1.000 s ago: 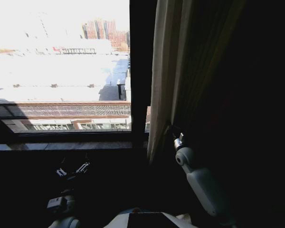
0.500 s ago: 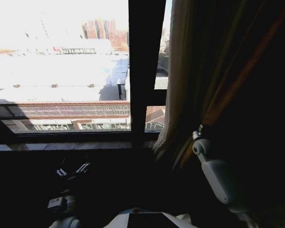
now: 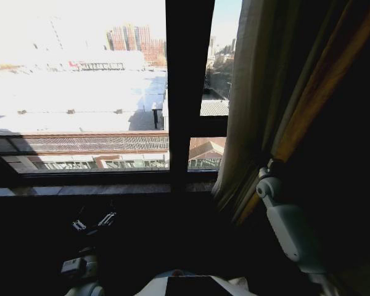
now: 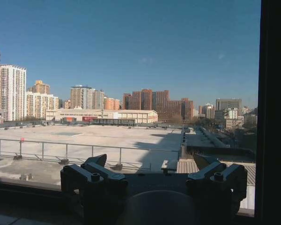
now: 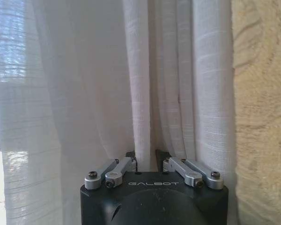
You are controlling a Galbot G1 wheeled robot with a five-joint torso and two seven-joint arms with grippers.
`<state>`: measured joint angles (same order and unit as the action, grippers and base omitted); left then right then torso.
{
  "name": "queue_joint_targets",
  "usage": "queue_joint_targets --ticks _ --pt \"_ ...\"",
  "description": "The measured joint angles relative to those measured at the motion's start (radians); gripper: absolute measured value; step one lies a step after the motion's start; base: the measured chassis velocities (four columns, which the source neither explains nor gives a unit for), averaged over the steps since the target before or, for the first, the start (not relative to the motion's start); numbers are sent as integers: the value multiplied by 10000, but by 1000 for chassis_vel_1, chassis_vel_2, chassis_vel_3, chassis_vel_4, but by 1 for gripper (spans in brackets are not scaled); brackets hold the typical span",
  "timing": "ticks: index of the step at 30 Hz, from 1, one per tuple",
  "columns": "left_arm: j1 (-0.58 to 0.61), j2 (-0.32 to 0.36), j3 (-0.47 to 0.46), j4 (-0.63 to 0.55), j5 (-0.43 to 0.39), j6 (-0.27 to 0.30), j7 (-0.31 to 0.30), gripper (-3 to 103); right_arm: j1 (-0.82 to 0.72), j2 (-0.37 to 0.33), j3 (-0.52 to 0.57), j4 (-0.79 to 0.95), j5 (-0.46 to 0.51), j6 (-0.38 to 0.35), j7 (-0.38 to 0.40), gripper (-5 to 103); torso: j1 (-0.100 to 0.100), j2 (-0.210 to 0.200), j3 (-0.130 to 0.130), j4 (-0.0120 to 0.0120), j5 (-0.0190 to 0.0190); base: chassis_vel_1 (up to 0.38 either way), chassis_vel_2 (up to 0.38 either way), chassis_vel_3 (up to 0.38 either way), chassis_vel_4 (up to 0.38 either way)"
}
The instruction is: Open the curtains by pulling them apart, changing their state from closed to fully open.
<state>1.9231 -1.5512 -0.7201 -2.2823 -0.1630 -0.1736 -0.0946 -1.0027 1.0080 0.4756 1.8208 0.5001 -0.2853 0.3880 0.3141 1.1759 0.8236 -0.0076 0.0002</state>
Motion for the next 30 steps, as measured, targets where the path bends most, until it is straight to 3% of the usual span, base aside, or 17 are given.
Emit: queue_joint_targets --ticks 4,5,8,12,14,16,19,22,30 --pt "-40 16 -34 2 -36 17 1 100 -555 -133 -332 831 55 -258 -234 30 -1 1 -1 1 -2 0 0 0 0" --pt "-72 18 -47 2 -42 45 1 100 -924 -198 -490 1259 30 -384 -361 41 -2 1 -2 1 -2 0 0 0 0" --pt "-124 19 -53 -1 -42 83 0 100 -1372 -213 -679 1755 -76 -487 -420 47 -2 1 -1 -2 -2 0 0 0 0" --pt "-254 17 -45 -63 -42 239 5 100 -2318 -13 -845 2787 -273 -580 -155 68 -2 1 -1 -1 0 0 0 0 0" --pt "-266 18 -45 -65 -42 251 5 100 -2419 17 -845 2912 -301 -580 -118 68 -2 1 -2 -1 0 0 0 0 0" --pt "-306 34 -50 -69 -41 291 4 100 -2750 118 -830 3306 -440 -619 -53 79 -3 2 -2 -1 -1 0 0 0 0" --pt "-321 41 -50 -69 -41 305 5 100 -2837 165 -813 3403 -704 -703 -56 84 -3 2 -2 -1 -2 0 0 0 0" --pt "-336 45 -18 -85 -21 330 7 100 -2815 311 -809 3335 -1240 -724 -64 98 -3 1 -2 0 0 0 0 0 0" --pt "-271 61 -38 -121 -6 340 12 100 -2832 435 -869 3121 -1649 -515 -173 100 -3 1 -1 2 1 8 7 -7 -7"
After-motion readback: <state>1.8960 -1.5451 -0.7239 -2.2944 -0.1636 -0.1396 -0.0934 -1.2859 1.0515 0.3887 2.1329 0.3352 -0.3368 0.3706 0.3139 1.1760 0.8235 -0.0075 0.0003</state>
